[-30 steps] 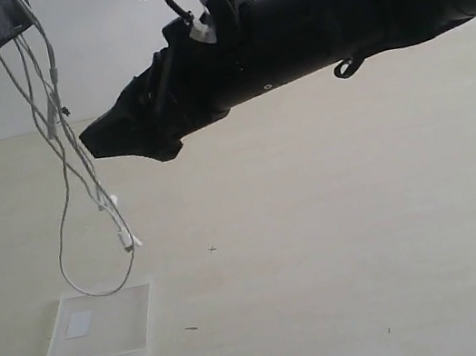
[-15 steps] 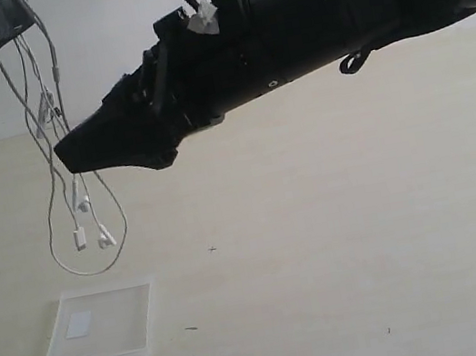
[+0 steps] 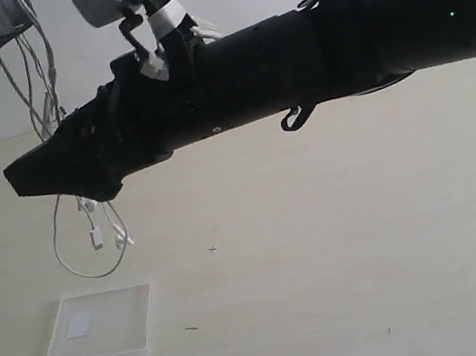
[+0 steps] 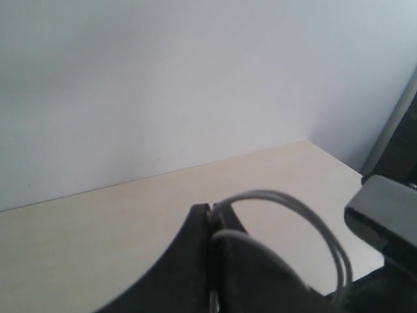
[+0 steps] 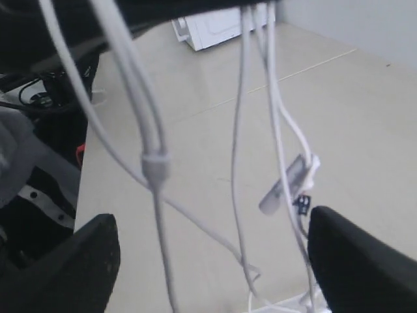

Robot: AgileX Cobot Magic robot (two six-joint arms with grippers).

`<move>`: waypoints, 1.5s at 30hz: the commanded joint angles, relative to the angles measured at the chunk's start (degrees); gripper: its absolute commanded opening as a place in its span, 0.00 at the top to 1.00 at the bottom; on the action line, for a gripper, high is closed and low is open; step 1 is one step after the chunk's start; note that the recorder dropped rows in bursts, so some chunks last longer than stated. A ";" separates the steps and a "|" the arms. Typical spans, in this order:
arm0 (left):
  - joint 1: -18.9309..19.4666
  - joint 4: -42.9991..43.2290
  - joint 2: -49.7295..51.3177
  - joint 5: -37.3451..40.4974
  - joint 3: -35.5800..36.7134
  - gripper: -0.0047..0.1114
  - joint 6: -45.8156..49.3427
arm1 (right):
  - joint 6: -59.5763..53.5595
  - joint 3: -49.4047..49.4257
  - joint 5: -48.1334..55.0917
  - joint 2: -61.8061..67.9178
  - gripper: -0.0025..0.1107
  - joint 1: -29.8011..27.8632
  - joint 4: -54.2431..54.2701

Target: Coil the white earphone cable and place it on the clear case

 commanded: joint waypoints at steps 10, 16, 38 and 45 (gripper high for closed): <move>0.02 -0.07 -0.46 -1.39 0.13 0.96 -0.68 | -4.85 -2.31 -6.27 1.74 0.44 1.76 1.54; 0.02 -0.07 -0.46 -1.39 0.13 0.96 -0.68 | -4.85 -2.42 -6.27 2.59 0.50 1.76 1.54; 0.02 1.24 -1.70 8.42 0.13 0.96 -0.26 | 4.63 -2.42 -10.78 1.66 0.98 1.76 -11.73; 0.02 0.99 -3.12 21.69 0.13 0.96 0.76 | 12.49 -2.42 -14.04 0.33 0.98 1.45 -20.28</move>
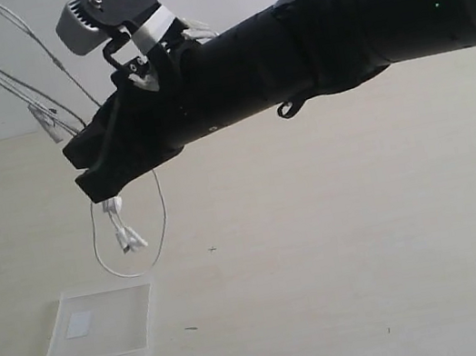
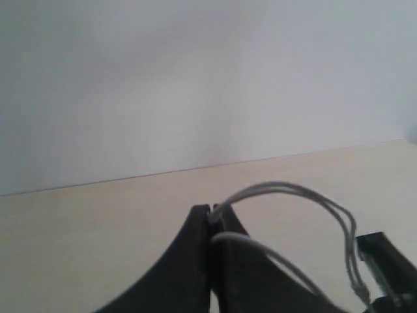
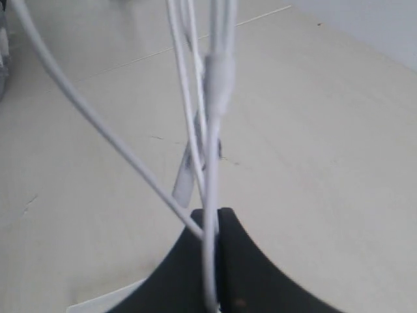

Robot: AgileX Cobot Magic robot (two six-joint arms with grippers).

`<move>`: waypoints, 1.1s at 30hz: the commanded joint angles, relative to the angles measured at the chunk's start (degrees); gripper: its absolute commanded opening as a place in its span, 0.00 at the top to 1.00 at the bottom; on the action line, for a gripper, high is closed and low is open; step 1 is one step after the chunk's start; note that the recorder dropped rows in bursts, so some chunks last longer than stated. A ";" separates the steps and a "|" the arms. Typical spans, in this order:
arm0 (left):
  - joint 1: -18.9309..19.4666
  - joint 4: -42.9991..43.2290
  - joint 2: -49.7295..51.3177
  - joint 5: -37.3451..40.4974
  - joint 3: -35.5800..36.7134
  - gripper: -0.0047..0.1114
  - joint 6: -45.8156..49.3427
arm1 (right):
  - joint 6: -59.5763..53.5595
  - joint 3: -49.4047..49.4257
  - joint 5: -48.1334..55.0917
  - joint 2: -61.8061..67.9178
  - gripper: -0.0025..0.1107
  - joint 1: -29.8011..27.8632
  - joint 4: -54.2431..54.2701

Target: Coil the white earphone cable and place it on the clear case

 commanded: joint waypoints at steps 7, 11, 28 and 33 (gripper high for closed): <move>0.02 -10.90 -1.50 24.06 -0.32 0.96 13.39 | 3.30 0.28 -1.32 -0.52 0.98 -0.28 -5.76; 0.02 -14.31 -1.50 32.11 -0.32 0.96 18.23 | 3.30 0.28 -2.52 -0.52 0.98 -0.28 -6.44; 0.02 -26.88 -1.50 28.23 -0.32 0.96 31.96 | 3.81 0.28 -3.13 -4.53 0.98 -0.28 -6.22; 0.02 -30.41 -1.50 26.53 -0.32 0.92 35.01 | 4.54 0.28 -3.13 -4.61 0.98 -0.28 -6.22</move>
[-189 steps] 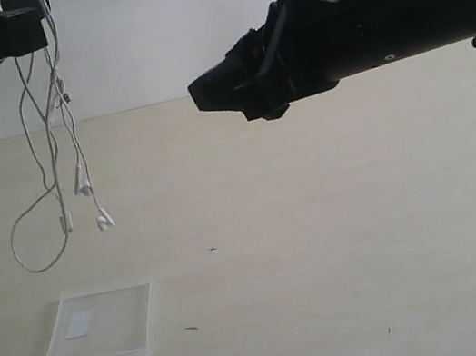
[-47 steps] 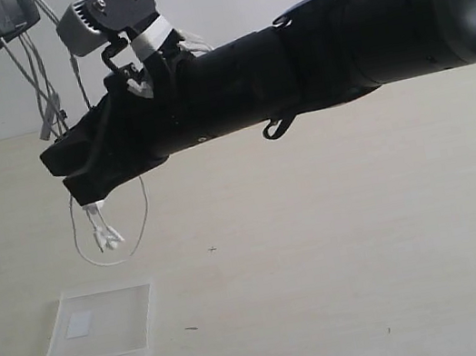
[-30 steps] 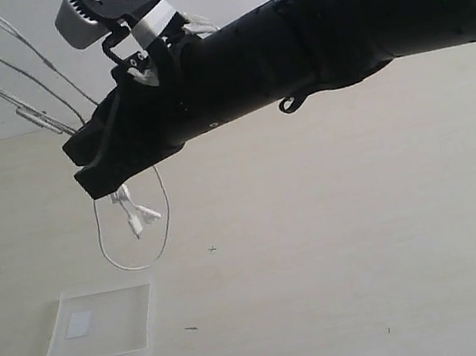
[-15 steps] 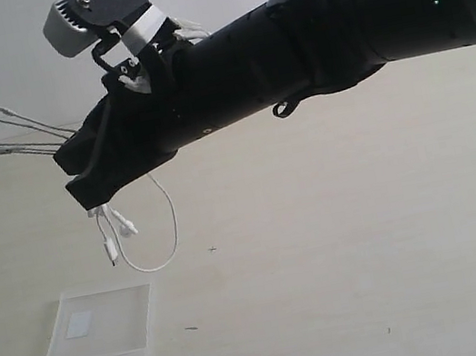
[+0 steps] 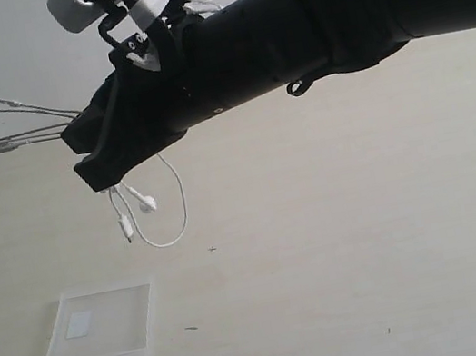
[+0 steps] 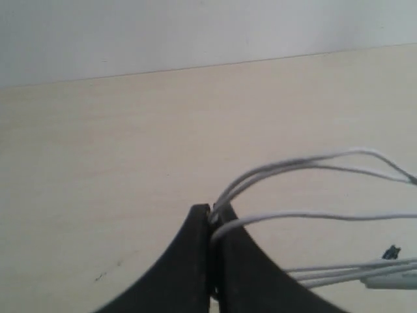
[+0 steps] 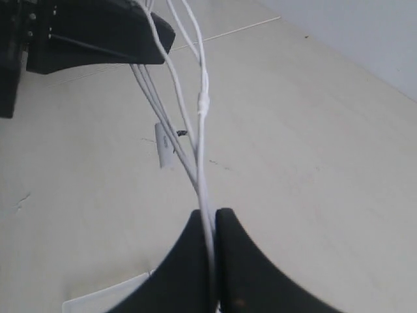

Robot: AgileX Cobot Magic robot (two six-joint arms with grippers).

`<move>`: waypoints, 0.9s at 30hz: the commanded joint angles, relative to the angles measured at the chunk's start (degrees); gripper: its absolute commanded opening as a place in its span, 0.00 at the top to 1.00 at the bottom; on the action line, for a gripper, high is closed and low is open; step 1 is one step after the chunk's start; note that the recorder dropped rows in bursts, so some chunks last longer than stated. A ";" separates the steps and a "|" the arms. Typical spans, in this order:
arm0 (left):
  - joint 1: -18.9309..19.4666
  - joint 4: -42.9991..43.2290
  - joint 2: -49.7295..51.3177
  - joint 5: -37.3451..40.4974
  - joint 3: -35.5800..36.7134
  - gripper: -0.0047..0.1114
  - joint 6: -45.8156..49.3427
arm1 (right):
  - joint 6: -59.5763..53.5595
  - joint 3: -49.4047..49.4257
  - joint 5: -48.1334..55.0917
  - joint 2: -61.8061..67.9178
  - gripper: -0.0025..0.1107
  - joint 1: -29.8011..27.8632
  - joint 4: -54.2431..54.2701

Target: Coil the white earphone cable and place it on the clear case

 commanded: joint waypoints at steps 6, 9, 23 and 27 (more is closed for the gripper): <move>0.67 -6.24 -0.80 1.17 -0.45 0.46 8.62 | 0.74 0.55 -1.30 -0.74 0.98 -0.72 -0.82; 0.67 -9.24 -0.80 1.14 -0.45 0.28 12.60 | 0.74 0.55 -1.30 -0.74 0.98 -0.72 -0.82; 0.67 -17.03 -12.08 -8.79 -0.69 0.84 36.73 | 8.71 0.55 1.74 -0.74 0.98 -0.72 -13.19; 0.67 -15.91 -11.76 -18.34 -0.69 0.96 43.29 | 10.81 0.55 11.15 -0.74 0.98 -0.72 -13.94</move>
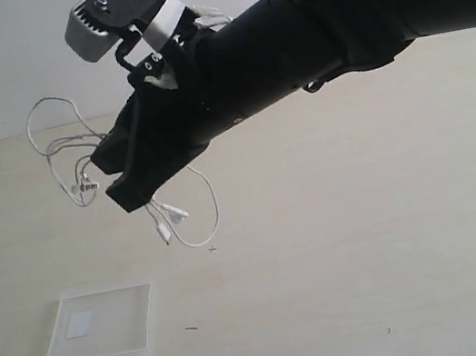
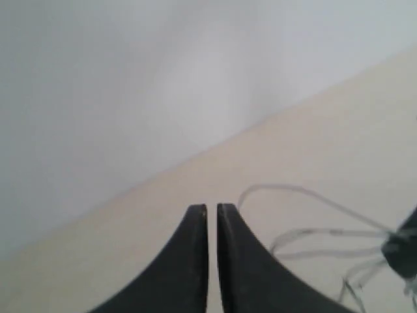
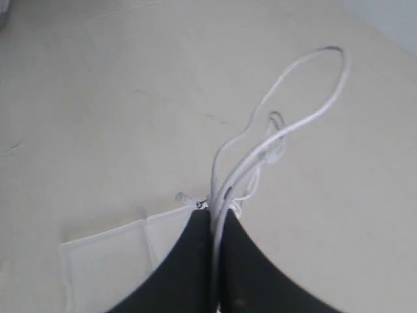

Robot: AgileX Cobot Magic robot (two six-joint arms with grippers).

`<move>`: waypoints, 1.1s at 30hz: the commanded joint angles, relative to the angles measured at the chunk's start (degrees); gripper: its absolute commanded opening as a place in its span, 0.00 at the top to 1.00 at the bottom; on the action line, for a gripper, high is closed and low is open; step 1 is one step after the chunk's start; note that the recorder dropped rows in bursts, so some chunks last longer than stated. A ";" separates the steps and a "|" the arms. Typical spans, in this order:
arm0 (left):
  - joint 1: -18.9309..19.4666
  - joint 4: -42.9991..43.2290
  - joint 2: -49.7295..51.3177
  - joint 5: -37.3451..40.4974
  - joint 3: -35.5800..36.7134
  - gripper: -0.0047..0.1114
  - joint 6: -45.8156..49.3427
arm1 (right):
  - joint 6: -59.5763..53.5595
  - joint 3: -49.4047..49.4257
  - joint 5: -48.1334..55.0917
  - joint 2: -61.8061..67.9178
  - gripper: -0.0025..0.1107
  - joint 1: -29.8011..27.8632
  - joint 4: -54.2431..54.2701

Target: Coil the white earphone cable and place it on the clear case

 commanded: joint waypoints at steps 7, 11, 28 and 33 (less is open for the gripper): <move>0.11 -0.15 8.28 -10.53 -0.37 0.96 6.51 | 2.84 0.22 22.73 -6.85 0.98 -0.27 -1.03; 0.11 -0.92 11.52 -11.14 -0.37 0.96 5.86 | 2.96 0.22 23.35 -9.74 0.98 -0.27 -1.03; -2.74 -10.76 12.80 -9.64 3.06 0.96 6.01 | 2.13 0.22 16.15 -11.06 0.98 -0.27 1.65; -4.66 -10.76 12.80 -9.36 3.07 0.96 6.01 | 1.53 0.22 15.07 -11.06 0.98 -0.27 2.77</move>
